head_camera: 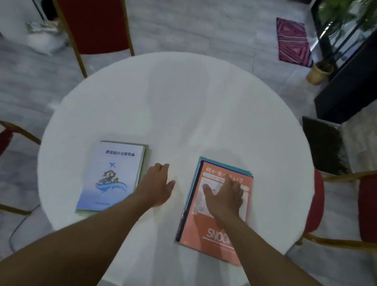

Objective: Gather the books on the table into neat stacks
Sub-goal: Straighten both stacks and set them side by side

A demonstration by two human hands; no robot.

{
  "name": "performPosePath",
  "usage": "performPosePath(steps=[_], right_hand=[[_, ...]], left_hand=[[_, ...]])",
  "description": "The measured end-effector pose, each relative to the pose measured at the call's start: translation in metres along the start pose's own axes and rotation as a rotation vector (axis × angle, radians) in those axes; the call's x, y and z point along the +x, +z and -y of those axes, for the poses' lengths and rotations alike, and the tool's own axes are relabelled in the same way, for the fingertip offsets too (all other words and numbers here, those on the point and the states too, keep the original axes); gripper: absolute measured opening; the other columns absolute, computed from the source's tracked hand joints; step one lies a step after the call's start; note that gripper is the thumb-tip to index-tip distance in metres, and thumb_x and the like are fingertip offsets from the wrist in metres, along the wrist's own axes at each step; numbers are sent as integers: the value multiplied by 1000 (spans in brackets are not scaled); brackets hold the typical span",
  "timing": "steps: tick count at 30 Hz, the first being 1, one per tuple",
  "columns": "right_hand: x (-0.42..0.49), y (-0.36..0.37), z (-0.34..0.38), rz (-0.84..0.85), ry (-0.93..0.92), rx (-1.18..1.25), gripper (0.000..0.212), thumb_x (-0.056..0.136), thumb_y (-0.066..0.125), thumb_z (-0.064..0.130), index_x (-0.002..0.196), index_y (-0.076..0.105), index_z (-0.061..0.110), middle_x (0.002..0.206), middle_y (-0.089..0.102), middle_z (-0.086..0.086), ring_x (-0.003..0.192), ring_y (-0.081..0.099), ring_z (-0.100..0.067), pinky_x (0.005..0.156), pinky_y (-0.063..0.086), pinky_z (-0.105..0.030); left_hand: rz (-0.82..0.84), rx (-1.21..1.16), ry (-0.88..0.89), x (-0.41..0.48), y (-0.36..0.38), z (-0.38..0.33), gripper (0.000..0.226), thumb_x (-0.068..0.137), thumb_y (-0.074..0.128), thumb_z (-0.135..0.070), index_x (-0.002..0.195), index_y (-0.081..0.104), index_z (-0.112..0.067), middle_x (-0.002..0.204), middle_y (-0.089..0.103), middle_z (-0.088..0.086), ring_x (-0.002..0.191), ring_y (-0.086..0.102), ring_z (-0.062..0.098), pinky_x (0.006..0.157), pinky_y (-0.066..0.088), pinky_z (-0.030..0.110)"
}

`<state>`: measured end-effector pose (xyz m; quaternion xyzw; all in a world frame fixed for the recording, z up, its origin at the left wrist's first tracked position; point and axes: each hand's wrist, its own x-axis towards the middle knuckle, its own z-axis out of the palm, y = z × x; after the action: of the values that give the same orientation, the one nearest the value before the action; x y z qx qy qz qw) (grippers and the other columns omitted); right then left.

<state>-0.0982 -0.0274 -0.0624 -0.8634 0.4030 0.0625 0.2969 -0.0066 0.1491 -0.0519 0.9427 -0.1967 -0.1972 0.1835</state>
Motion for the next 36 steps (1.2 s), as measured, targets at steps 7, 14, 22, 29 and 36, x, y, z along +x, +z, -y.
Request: performPosePath(steps=[7, 14, 22, 29, 36], right_hand=[[-14, 46, 83, 288, -159, 149, 86, 92, 62, 53, 159, 27, 13, 156, 37, -9, 144, 38, -26, 119, 33, -41], [-30, 104, 135, 465, -130, 119, 90, 87, 67, 55, 156, 32, 10, 155, 42, -13, 140, 47, -26, 114, 39, -34], [-33, 132, 160, 451, 21, 176, 72, 72, 86, 40, 126, 54, 4, 126, 59, -14, 112, 64, -29, 85, 54, -34], [-23, 133, 161, 576, 170, 364, 65, 63, 84, 17, 121, 63, -2, 126, 62, -19, 108, 67, -34, 92, 60, -46], [-22, 108, 175, 538, -19, 607, 63, 68, 80, 0, 114, 44, 23, 110, 63, -9, 94, 69, -20, 76, 63, -38]], left_hand=[[-156, 40, -203, -20, -47, 90, 61, 95, 52, -34, 144, 37, -3, 138, 41, 19, 126, 41, 36, 102, 39, 44], [-146, -70, -492, -44, -56, 170, 61, 93, 56, -37, 138, 37, 2, 132, 39, 22, 121, 43, 39, 99, 39, 45], [-35, -549, -634, -34, -55, 191, 55, 84, 62, -24, 133, 48, -2, 127, 58, 18, 117, 58, 33, 98, 49, 39], [-12, -914, -750, -30, -54, 188, 81, 48, 68, -25, 125, 53, -5, 124, 62, 12, 101, 66, 29, 82, 59, 37], [-134, -1024, -581, -24, -59, 186, 57, 66, 79, -11, 110, 43, -8, 106, 60, 11, 84, 62, 16, 63, 53, 25]])
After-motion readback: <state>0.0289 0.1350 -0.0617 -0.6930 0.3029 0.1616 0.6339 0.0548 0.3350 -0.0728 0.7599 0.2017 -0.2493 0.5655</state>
